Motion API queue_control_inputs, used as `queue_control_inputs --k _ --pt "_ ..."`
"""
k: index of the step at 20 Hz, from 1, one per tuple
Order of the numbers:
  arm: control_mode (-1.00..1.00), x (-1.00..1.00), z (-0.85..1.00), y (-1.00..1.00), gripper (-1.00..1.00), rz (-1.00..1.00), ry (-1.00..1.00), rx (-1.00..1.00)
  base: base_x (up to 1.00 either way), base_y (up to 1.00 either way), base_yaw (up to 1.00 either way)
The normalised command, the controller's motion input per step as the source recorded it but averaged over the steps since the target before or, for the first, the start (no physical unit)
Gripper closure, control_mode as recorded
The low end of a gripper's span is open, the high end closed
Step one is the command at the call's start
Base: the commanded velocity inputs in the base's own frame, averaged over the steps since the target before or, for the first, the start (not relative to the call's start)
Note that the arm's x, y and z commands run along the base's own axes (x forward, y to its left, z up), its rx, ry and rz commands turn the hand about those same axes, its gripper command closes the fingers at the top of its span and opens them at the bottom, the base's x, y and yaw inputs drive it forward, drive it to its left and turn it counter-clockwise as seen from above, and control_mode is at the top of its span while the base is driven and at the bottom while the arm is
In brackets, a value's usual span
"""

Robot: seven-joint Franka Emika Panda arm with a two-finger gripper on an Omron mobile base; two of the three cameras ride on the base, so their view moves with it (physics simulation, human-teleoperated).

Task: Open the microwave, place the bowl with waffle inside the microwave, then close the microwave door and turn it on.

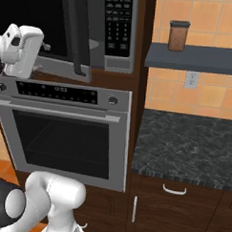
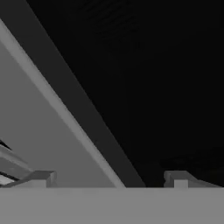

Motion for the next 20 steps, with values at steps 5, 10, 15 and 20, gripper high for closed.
queue_control_inputs --k 5,10,15,20 --pt "-1.00 0.85 0.00 -0.23 -1.00 0.15 0.00 0.07 0.00 0.00 0.00" --pt "-1.00 0.90 0.00 -0.14 -1.00 0.17 0.03 0.03 0.00 0.00 0.00" --pt "-1.00 0.84 -0.02 -0.12 -1.00 0.17 0.03 0.02 0.00 0.00 0.00" --pt "-1.00 -0.32 0.00 0.00 -1.00 0.15 -0.11 -0.02 0.00 0.00 0.00"
